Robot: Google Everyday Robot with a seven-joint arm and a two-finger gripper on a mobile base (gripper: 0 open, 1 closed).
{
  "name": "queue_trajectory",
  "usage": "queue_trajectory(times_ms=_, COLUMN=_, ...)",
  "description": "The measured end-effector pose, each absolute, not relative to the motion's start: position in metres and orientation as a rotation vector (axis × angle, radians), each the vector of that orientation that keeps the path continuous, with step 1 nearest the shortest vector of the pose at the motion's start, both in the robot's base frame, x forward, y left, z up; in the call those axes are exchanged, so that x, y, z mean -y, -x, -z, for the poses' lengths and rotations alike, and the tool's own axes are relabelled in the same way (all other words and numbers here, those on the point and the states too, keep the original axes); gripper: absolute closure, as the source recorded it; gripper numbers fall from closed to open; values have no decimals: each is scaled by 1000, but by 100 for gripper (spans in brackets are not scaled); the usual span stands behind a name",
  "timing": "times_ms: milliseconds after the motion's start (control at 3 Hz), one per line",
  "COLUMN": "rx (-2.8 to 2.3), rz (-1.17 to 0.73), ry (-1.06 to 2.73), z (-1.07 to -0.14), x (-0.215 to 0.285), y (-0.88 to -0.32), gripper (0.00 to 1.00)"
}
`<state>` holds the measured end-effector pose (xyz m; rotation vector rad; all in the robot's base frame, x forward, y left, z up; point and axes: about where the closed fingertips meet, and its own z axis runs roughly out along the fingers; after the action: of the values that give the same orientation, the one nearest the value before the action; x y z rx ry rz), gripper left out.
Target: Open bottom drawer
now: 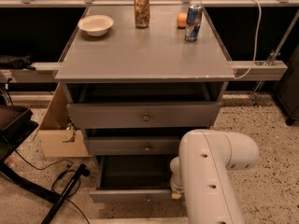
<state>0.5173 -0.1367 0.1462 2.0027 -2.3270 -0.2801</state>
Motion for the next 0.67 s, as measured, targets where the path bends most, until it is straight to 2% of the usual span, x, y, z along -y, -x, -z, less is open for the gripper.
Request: queue_trajectory(times_ms=667, rx=2312, rz=368, ry=-1974, z=-149, x=130, y=-504, gripper=100)
